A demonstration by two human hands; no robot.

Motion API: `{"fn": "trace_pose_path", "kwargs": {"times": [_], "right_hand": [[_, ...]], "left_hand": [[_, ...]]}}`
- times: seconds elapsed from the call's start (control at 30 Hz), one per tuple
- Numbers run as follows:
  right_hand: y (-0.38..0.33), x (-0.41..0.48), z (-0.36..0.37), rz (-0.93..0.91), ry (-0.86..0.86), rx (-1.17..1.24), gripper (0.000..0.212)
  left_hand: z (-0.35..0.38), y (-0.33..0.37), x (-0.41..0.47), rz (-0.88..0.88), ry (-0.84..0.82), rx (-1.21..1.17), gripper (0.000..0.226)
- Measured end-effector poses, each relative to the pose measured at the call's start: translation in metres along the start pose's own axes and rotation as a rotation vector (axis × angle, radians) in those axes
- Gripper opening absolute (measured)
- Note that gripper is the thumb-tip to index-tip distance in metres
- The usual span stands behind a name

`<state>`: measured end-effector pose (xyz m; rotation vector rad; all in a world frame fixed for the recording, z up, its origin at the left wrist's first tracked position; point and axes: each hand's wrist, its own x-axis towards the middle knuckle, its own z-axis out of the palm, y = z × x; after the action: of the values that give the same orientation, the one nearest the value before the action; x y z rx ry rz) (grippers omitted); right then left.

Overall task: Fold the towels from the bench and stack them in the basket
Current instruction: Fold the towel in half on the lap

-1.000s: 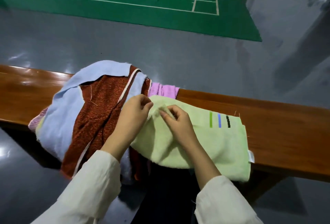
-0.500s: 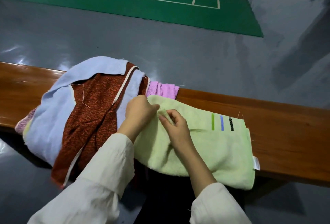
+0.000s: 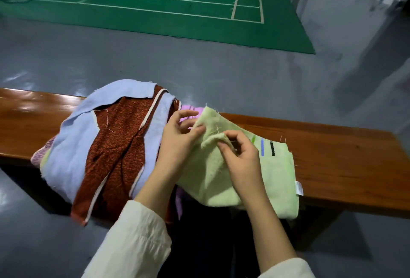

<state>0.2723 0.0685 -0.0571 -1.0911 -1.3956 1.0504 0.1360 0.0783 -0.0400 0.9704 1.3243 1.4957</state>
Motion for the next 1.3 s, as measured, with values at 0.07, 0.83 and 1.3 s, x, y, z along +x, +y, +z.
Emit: {"fn": "trace_pose_path", "kwargs": {"times": [0.07, 0.83, 1.3], "right_hand": [[-0.007, -0.012, -0.007, 0.0, 0.006, -0.019, 0.021], [-0.046, -0.066, -0.034, -0.036, -0.02, -0.15, 0.024], [-0.044, -0.047, -0.05, -0.149, 0.137, -0.224, 0.007]], "left_hand": [[0.005, 0.004, -0.019, 0.04, 0.001, 0.025, 0.029], [0.016, 0.013, -0.116, 0.298, -0.093, 0.322, 0.028], [-0.023, -0.034, -0.123, 0.376, -0.173, 0.753, 0.065]]}}
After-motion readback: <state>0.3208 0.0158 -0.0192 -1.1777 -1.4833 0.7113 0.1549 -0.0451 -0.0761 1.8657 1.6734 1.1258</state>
